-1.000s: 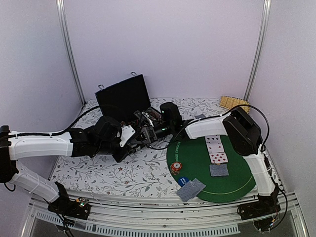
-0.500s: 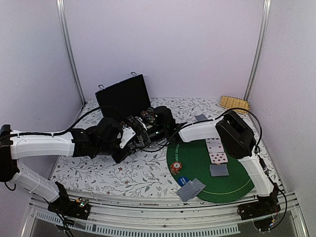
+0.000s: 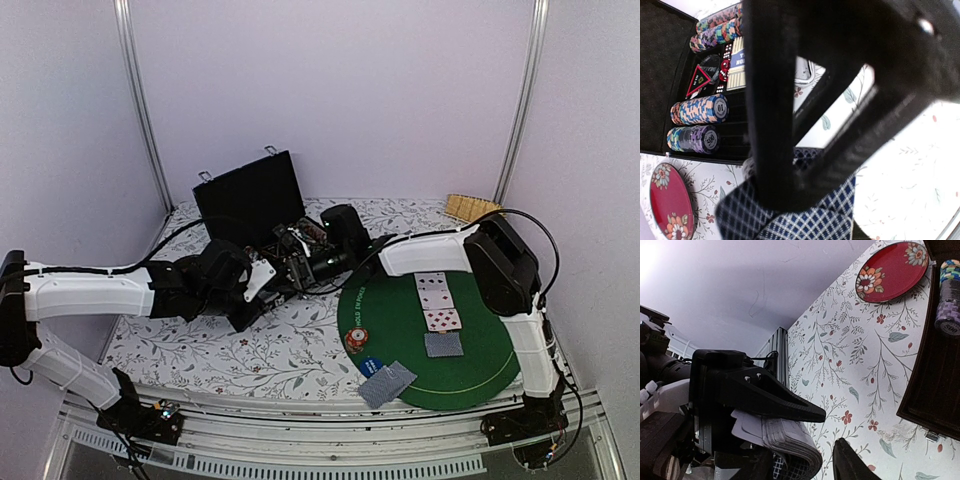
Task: Distribute texas hold em gaming equipment
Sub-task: Pass from the left arm to the right
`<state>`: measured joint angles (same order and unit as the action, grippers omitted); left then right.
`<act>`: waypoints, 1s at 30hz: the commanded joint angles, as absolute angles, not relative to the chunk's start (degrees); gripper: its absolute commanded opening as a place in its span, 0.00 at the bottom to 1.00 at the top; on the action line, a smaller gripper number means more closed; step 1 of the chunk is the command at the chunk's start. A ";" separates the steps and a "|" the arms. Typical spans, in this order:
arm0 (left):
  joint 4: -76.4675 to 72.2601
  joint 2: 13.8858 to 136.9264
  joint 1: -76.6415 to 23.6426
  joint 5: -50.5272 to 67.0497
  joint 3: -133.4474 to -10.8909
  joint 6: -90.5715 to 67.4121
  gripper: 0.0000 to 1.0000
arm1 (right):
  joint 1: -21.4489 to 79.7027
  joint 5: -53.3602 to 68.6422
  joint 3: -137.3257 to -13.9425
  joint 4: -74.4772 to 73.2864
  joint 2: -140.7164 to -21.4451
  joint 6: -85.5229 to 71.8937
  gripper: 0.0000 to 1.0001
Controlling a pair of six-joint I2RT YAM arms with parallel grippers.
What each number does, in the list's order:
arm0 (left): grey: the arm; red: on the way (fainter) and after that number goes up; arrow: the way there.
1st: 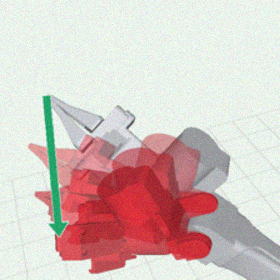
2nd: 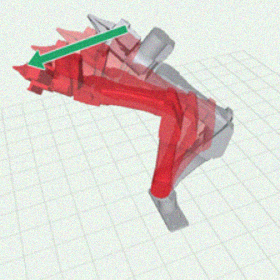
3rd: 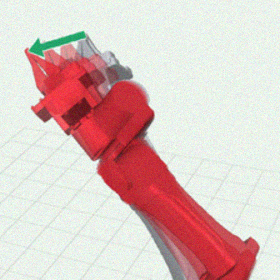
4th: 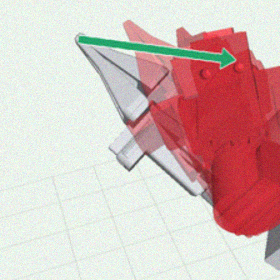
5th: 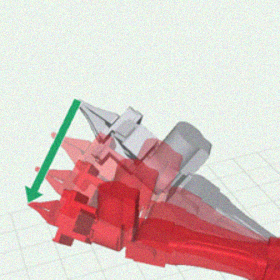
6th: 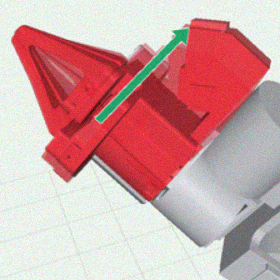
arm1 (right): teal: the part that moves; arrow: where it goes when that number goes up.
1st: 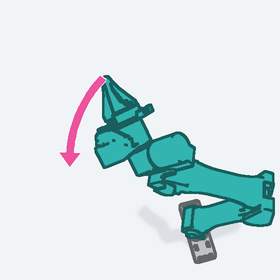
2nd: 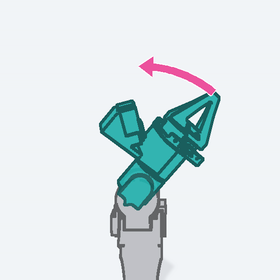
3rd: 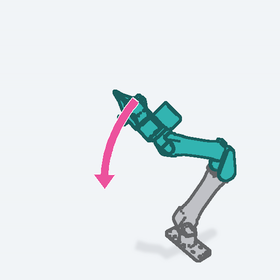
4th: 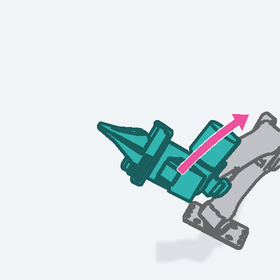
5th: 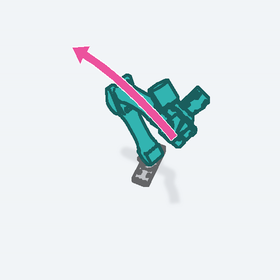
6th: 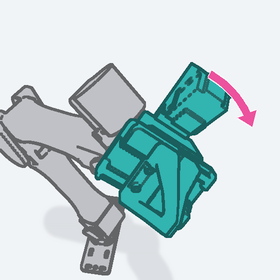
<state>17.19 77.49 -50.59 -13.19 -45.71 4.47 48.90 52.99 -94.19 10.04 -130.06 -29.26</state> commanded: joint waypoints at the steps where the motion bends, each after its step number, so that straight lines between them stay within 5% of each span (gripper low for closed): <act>1: 16.65 77.25 -51.44 -13.38 -47.19 4.49 0.33 | 48.51 50.72 -93.60 5.64 -127.15 -25.60 0.39; 15: 16.48 76.85 -51.44 -12.62 -47.29 4.36 0.33 | 49.60 61.98 -98.22 16.96 -131.98 -27.49 0.77; 27: 15.95 76.90 -51.44 -12.60 -47.19 4.66 0.33 | 52.03 65.11 -103.21 15.85 -139.65 -29.28 0.78; 30: 15.95 76.74 -51.44 -12.74 -47.14 4.61 0.33 | 52.01 63.95 -102.66 11.76 -138.28 -26.58 0.63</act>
<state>18.35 76.90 -51.16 -12.14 -46.30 4.69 51.37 63.29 -102.48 15.53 -138.82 -29.17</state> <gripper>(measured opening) 0.365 0.735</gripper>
